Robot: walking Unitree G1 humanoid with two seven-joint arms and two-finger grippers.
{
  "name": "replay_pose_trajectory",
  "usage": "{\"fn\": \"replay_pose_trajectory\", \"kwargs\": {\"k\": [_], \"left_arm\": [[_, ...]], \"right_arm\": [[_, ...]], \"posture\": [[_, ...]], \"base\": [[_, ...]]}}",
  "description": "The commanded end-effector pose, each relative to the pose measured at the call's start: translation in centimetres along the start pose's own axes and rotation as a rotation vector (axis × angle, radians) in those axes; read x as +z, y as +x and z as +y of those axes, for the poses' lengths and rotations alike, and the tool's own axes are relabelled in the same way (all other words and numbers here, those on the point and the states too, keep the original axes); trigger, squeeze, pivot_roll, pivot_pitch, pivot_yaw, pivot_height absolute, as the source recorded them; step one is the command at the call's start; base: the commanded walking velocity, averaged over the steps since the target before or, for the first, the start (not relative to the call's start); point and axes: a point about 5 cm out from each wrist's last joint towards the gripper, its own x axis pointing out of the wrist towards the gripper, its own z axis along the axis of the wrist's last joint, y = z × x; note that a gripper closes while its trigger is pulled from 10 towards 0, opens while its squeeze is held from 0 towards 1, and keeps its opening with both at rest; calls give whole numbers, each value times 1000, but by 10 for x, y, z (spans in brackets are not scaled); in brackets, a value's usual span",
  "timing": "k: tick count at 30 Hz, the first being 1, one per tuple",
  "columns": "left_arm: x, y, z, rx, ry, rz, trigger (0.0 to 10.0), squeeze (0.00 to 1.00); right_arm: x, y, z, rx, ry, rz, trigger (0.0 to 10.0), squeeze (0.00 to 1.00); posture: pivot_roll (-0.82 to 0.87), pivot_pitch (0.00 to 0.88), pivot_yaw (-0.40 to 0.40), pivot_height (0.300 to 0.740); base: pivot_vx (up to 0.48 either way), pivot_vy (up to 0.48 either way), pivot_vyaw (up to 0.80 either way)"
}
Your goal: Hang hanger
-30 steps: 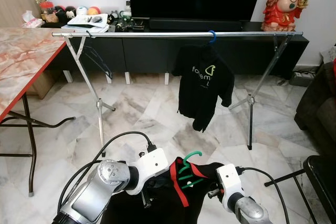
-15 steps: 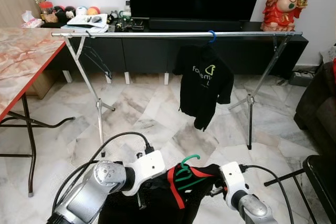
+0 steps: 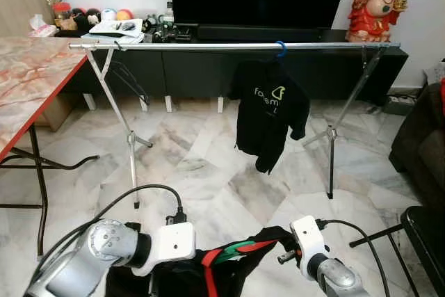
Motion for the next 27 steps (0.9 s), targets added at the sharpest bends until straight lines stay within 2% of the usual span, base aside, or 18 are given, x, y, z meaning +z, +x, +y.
{"fn": "replay_pose_trajectory", "kwargs": {"k": [1, 4, 5, 6, 10, 12, 15, 17, 18, 19, 21, 24, 25, 27], "left_arm": [[-7, -3, 1, -20, 62, 72, 10000, 0], [-14, -2, 17, 98, 44, 130, 10000, 0], [-17, -3, 26, 170, 43, 165, 10000, 0], [-18, -3, 28, 188, 50, 176, 10000, 0], [-30, -8, 42, 295, 140, 301, 10000, 0], [-32, -8, 43, 312, 153, 303, 10000, 0], [-25, -8, 42, 306, 163, 202, 10000, 0], [-20, -14, 37, 253, 151, 119, 10000, 0], [-19, -16, 36, 243, 143, 108, 10000, 0], [-24, -22, 29, 165, 106, 126, 10000, 0], [-30, -29, 23, 103, 90, 159, 10000, 0], [-33, -35, 26, 121, 90, 155, 10000, 0], [-33, -41, 27, 114, 55, 133, 10000, 0], [-34, -45, 24, 83, 40, 128, 10000, 0]], "right_arm": [[-2, -5, -14, -51, 10, 19, 0, 0], [-1, -5, -15, -50, 8, 20, 0, 0], [-1, -5, -15, -49, 7, 21, 0, 0], [-1, -5, -15, -49, 6, 21, 0, 0], [-1, -5, -16, -46, 5, 22, 0, 0], [-1, -5, -16, -45, 6, 22, 0, 0], [-1, -5, -15, -41, 6, 23, 0, 0], [-2, -5, -15, -38, 7, 26, 0, 0], [-2, -5, -15, -37, 6, 26, 0, 0], [-3, -6, -14, -35, 6, 29, 0, 0], [-4, -6, -14, -32, 5, 33, 0, 0], [-4, -6, -14, -30, 4, 36, 0, 0], [-4, -6, -14, -29, 2, 37, 0, 0], [-4, -6, -14, -29, 2, 38, 0, 0]], "posture": [[98, 28, -42, 740], [93, 27, -45, 740], [93, 27, -45, 740], [93, 27, -45, 740], [91, 30, -47, 740], [91, 30, -47, 740], [91, 32, -46, 740], [91, 32, -46, 740], [91, 32, -46, 740], [91, 32, -46, 740], [91, 32, -46, 740], [93, 34, -46, 740], [93, 35, -47, 740], [93, 35, -47, 740]], "base": [[0, 0, 0], [0, 0, 0], [0, 0, 0], [0, 0, 0], [0, 0, 0], [0, 0, 0], [0, 0, 0], [0, 0, 0], [0, 0, 0], [0, 0, 0], [0, 0, 0], [0, 0, 0], [0, 0, 0], [0, 0, 0]]}}
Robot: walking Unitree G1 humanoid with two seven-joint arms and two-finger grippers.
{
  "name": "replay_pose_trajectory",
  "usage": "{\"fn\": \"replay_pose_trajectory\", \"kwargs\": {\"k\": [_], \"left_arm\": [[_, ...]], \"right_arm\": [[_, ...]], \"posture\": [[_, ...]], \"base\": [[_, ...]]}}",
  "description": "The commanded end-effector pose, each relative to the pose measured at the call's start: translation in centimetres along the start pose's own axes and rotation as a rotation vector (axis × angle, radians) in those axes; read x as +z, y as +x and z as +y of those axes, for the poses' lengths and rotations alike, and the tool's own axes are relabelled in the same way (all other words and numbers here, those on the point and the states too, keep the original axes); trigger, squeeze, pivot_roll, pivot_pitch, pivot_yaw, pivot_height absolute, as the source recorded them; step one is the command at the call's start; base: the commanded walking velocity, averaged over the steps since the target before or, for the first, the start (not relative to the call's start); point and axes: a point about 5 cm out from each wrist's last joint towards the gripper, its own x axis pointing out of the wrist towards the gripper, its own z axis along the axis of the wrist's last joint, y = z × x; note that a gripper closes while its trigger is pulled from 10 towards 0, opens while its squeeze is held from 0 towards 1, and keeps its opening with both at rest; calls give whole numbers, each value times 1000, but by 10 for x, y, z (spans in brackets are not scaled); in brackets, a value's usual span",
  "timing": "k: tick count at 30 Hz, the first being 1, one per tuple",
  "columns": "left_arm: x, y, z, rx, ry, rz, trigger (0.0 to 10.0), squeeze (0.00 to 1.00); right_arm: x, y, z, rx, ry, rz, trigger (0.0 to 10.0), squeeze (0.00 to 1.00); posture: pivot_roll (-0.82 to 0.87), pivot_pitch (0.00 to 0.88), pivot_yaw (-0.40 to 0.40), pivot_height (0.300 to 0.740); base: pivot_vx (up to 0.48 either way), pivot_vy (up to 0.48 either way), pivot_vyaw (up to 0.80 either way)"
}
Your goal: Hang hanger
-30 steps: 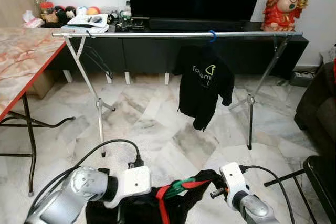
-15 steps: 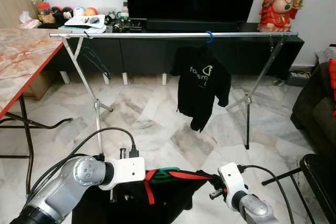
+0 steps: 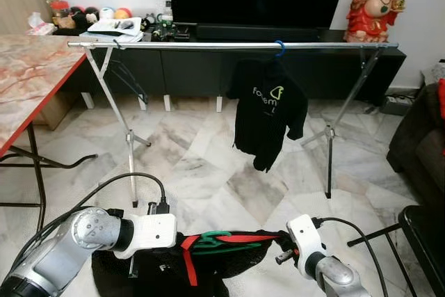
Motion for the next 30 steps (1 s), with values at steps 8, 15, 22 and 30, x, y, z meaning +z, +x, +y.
{"fn": "replay_pose_trajectory", "kwargs": {"k": [8, 15, 22, 30], "left_arm": [[-16, -34, 17, 101, -51, 85, 10000, 0], [-28, -52, 27, 158, -50, 220, 10000, 0], [-38, -64, 27, 123, 15, 371, 10000, 0], [-43, -60, 28, 163, 24, 417, 10000, 0]], "right_arm": [[-11, -8, -13, -49, 20, 53, 0, 0], [-13, -9, -12, -41, 13, 63, 0, 0], [-14, -8, -10, -29, 8, 72, 0, 0], [-14, -8, -10, -28, 6, 75, 0, 0]], "posture": [[94, 37, -50, 740], [93, 39, -53, 740], [90, 39, -54, 740], [89, 38, -51, 740]], "base": [[0, 0, 0], [0, 0, 0], [0, 0, 0], [0, 0, 0]]}}
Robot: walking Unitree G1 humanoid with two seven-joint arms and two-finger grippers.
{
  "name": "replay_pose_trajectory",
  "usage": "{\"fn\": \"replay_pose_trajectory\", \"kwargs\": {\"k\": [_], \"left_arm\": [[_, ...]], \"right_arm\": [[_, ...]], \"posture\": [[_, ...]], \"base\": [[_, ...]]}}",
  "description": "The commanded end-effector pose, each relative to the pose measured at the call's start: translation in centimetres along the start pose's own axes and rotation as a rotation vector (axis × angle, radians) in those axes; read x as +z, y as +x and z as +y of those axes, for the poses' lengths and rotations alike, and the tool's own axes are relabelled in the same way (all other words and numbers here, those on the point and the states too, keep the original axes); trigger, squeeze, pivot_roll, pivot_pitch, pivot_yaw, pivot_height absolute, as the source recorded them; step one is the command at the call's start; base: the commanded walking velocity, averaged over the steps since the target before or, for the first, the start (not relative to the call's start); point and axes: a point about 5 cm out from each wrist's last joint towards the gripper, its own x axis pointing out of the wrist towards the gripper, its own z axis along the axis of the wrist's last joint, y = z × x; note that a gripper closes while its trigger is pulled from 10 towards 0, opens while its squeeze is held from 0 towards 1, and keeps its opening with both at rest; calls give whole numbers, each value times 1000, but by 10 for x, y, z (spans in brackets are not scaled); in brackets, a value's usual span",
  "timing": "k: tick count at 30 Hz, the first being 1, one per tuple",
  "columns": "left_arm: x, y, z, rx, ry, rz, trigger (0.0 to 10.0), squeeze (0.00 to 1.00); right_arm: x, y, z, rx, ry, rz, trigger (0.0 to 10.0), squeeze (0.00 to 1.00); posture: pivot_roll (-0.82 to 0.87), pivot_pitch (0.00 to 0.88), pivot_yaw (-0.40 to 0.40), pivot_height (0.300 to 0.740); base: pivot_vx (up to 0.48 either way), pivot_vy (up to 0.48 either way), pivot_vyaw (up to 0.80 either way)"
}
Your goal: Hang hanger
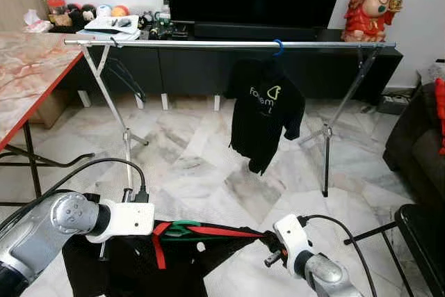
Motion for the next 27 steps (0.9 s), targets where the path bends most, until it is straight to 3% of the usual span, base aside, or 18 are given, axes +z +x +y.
{"fn": "replay_pose_trajectory", "kwargs": {"k": [1, 3, 10, 13, 22, 27], "left_arm": [[-26, -21, 7, 66, -87, 91, 10000, 0], [-23, -24, 8, 74, -118, 21, 10000, 0], [-27, -52, 18, 95, -196, -67, 10000, 0], [-24, -60, 16, 43, -220, -125, 10000, 0], [-7, -65, 10, -83, -210, -237, 10000, 0], [9, -56, 5, -155, -180, -297, 10000, 0]], "right_arm": [[-21, -17, -24, -111, 52, 87, 0, 0], [-22, -17, -24, -106, 43, 92, 0, 0], [-25, -19, -24, -101, 36, 105, 0, 0], [-26, -19, -22, -92, 20, 118, 0, 0], [-28, -19, -22, -85, -11, 142, 0, 0], [-30, -20, -22, -84, -13, 147, 0, 0]], "posture": [[86, 41, -54, 740], [86, 41, -55, 740], [90, 43, -55, 740], [88, 43, -58, 740], [88, 41, -61, 740], [87, 39, -60, 740]], "base": [[0, 0, 0], [0, 0, 0], [0, 0, 0], [0, 0, 0], [0, 0, 0], [0, 0, 0]]}}
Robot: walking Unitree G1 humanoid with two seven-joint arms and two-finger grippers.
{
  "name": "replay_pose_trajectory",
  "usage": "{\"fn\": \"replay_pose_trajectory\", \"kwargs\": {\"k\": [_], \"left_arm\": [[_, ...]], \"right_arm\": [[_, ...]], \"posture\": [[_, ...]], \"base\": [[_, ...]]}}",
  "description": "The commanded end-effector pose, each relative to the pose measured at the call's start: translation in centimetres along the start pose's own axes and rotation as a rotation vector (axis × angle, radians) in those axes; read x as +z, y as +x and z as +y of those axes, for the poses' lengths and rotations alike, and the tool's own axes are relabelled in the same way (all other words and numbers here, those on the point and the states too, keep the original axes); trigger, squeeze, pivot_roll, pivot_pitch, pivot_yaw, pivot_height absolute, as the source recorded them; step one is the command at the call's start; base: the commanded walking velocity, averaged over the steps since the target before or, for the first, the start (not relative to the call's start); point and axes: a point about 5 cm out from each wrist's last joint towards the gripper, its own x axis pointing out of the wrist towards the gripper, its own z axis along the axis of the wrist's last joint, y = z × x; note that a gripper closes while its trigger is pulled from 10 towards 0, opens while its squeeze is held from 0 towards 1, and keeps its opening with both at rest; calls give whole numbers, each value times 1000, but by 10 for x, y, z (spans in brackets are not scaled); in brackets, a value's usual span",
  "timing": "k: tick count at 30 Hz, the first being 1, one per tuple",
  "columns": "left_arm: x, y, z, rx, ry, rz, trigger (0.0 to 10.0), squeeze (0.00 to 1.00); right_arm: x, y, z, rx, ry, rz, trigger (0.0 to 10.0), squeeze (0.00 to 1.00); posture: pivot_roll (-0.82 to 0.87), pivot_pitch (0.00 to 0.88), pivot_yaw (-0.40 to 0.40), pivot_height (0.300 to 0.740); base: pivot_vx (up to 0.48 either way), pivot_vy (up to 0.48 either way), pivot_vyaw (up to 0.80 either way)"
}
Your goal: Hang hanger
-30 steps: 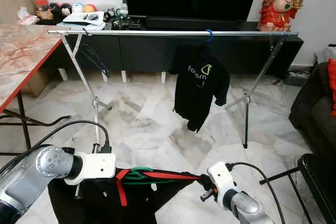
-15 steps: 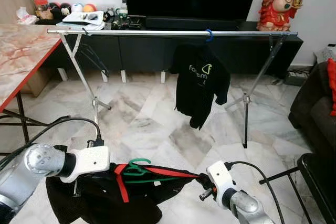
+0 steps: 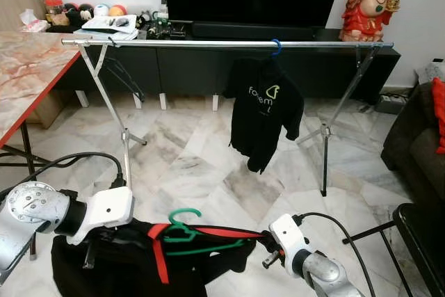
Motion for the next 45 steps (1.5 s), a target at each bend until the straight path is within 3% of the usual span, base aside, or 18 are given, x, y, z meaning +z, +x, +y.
{"fn": "replay_pose_trajectory", "kwargs": {"k": [1, 6, 8, 12, 15, 18, 24, 28, 34, 37, 39, 40, 42, 43, 44, 45], "left_arm": [[4, -15, 5, 30, 22, 20, 10000, 0], [5, -13, 12, 64, 60, 54, 10000, 0], [9, -14, 15, 98, 48, -3, 10000, 0], [9, -16, 16, 125, 34, -27, 10000, 0], [17, -17, 14, 139, 6, -139, 10000, 0], [19, -18, 10, 113, -15, -186, 10000, 0], [21, -17, 2, 26, -15, -198, 10000, 0], [25, -17, 6, 60, -24, -251, 10000, 0], [24, -3, 14, 166, -26, -250, 10000, 0], [24, 4, 8, 131, -30, -247, 10000, 0], [24, 6, 4, 113, -29, -241, 10000, 0], [21, 10, 1, 89, -34, -211, 10000, 0], [19, 12, -1, 78, -36, -187, 10000, 0], [16, 14, 0, 88, -42, -162, 10000, 0], [14, 16, 0, 95, -46, -148, 10000, 0], [13, 17, 1, 104, -53, -138, 10000, 0]], "right_arm": [[-31, -20, -21, -103, 57, 130, 0, 0], [-34, -20, -19, -92, 41, 144, 0, 0], [-36, -21, -19, -93, 45, 149, 0, 0], [-37, -21, -18, -91, 48, 149, 0, 0], [-38, -20, -15, -88, 51, 153, 0, 0], [-39, -20, -15, -88, 51, 158, 0, 0], [-38, -22, -19, -106, 45, 158, 0, 0], [-39, -25, -25, -136, 34, 163, 0, 0], [-36, -24, -25, -132, 46, 144, 0, 0], [-35, -22, -23, -124, 47, 143, 0, 0], [-35, -22, -22, -122, 46, 144, 4471, 0], [-36, -22, -22, -122, 41, 154, 10000, 0], [-36, -22, -22, -118, 46, 159, 10000, 0], [-36, -22, -22, -115, 53, 158, 10000, 525], [-36, -22, -22, -116, 53, 157, 10000, 525], [-36, -22, -22, -116, 55, 155, 10000, 714]], "posture": [[87, 39, -60, 740], [84, 39, -59, 740], [83, 37, -56, 740], [82, 38, -56, 740], [83, 38, -58, 740], [83, 38, -58, 740], [87, 42, -61, 740], [86, 42, -62, 740], [84, 43, -61, 740], [84, 43, -61, 740], [84, 45, -61, 740], [84, 45, -61, 740], [86, 45, -59, 740], [85, 44, -57, 740], [85, 44, -57, 740], [85, 44, -57, 740]], "base": [[0, 0, 0], [0, 0, 0], [0, 0, 0], [0, 0, 0], [0, 0, 0], [0, 0, 0], [0, 0, 0], [0, 0, 0], [0, 0, 0], [0, 0, 0], [0, 0, 0], [0, 0, 0], [0, 0, 0], [0, 0, 0], [0, 0, 0], [0, 0, 0]]}}
